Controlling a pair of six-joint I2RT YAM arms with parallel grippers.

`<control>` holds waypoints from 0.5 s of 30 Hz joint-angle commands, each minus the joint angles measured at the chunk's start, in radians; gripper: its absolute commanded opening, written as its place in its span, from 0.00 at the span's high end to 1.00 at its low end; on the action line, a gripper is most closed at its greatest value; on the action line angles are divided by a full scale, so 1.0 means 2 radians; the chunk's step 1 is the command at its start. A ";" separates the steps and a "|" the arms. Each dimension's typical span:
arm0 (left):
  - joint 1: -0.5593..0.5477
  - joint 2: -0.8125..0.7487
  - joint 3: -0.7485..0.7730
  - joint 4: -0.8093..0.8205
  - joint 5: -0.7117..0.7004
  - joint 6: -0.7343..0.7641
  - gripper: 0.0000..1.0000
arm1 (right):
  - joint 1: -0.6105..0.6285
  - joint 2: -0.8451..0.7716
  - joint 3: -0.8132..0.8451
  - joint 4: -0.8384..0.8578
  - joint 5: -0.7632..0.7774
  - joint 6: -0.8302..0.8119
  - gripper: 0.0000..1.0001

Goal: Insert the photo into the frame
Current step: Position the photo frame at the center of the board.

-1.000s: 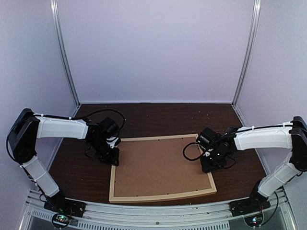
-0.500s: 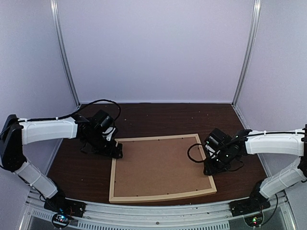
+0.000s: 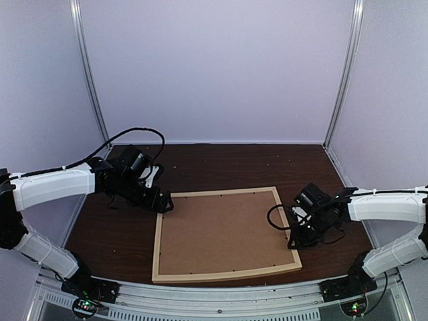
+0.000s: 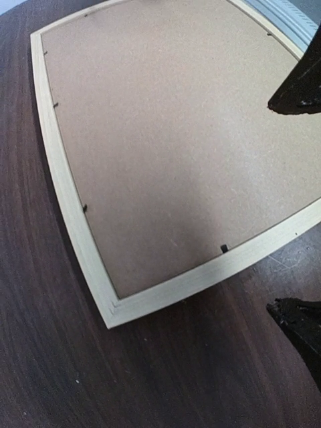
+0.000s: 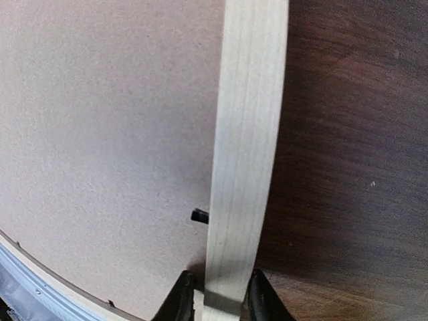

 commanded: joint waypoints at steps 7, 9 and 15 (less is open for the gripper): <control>-0.088 0.021 0.003 0.082 0.050 0.086 0.07 | -0.029 0.055 0.004 0.061 -0.006 -0.002 0.90; -0.117 0.039 0.012 0.092 0.045 0.111 0.09 | -0.034 0.075 0.018 0.069 -0.005 -0.001 0.93; -0.185 0.113 0.054 0.117 0.064 0.196 0.11 | -0.051 0.153 0.082 0.095 -0.008 -0.012 0.99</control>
